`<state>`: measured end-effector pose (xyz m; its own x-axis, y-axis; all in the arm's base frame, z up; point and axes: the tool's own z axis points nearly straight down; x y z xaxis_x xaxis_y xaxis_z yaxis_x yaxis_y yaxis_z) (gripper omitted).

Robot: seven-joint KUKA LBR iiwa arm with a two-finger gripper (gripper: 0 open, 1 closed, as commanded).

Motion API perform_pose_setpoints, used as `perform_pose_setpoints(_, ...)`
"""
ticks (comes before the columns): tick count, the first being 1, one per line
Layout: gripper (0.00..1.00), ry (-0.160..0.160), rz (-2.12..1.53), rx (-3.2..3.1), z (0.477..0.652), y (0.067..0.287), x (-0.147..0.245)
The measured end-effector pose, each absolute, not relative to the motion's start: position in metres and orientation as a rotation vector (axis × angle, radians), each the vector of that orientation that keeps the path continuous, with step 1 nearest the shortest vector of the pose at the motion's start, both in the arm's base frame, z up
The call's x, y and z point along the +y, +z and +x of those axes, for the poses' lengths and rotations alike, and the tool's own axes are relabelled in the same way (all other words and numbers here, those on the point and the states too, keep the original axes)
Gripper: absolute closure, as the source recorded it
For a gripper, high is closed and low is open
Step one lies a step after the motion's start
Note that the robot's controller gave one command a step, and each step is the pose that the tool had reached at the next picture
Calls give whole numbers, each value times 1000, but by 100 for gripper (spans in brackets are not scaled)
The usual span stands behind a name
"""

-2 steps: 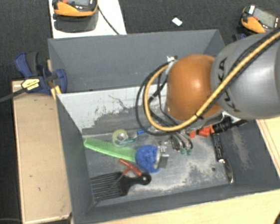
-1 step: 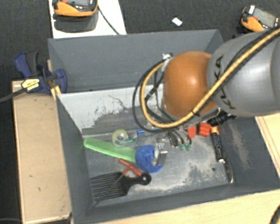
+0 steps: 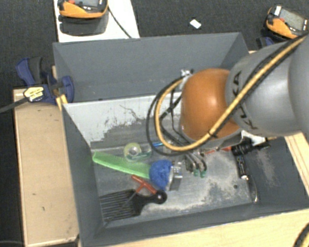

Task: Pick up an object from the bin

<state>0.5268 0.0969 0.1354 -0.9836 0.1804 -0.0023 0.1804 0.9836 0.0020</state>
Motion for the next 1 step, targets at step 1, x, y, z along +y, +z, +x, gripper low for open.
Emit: perform_pose_setpoints(1, 0, 4, 10, 3126, 536, 68, 89)
